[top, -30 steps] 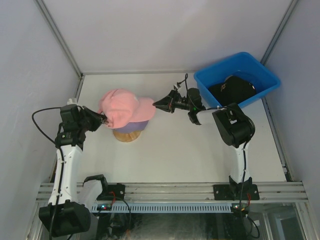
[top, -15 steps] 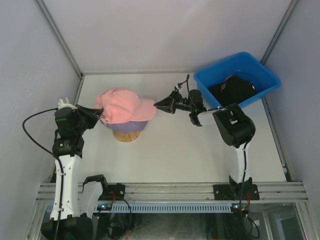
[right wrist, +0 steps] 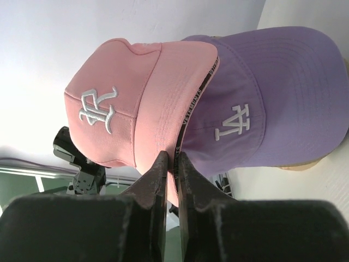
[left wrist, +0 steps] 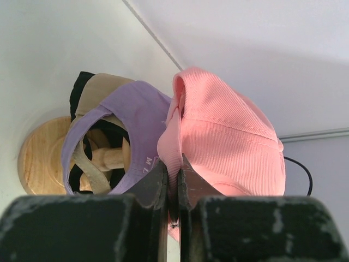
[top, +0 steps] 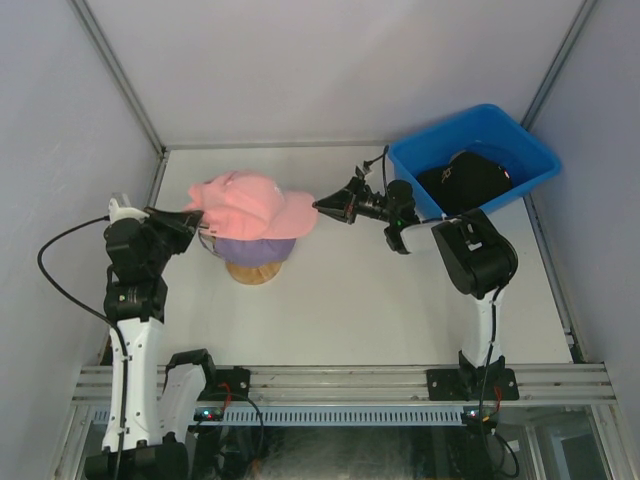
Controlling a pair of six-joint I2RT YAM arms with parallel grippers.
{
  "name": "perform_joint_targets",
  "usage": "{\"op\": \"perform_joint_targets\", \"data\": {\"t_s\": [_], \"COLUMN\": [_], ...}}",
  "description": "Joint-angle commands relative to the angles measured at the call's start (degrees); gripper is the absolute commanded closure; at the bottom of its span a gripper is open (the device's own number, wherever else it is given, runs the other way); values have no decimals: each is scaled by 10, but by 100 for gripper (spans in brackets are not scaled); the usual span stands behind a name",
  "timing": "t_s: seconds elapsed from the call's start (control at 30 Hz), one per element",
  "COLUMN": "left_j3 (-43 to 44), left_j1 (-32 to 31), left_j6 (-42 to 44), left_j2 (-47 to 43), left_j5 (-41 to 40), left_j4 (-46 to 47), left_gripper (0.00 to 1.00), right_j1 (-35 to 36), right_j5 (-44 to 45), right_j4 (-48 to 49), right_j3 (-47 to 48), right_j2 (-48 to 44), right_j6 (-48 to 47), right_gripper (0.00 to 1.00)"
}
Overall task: Stack the hats
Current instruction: Stack the hat on the hat.
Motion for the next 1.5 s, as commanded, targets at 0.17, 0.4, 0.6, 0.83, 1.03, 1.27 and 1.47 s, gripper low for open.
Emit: {"op": "perform_joint_targets", "data": {"t_s": [0.17,0.4,0.6,0.83,1.03,1.27,1.47], "left_j3": [-30,-82,-82,-54,-49,-41,-21], "left_j1": [4,4,4,4,4,4,5], "left_j6": [1,0,19,46,51,49,50], "left_j2": [-39,-61,-42,4,22,39,68], "left_j5": [8,17,11,-9,-34,-57,-63], "left_j4": [49,41,14,-19,-38,-55,-73], "left_gripper": [91,91,90,90,91,91,91], "right_j1": [-13,-7,2,13,19,23,26], "right_j5": [3,9,29,40,44,47,52], "right_j4": [44,56,47,-2,-39,-104,-193], "right_j3": [-52,-85,-83,-70,-55,-29,2], "right_j2": [-43,-19,9,28,45,62,68], "right_j6": [-28,-42,-58,-93,-112,-133,-168], "right_gripper": [98,99,99,99,99,99,99]}}
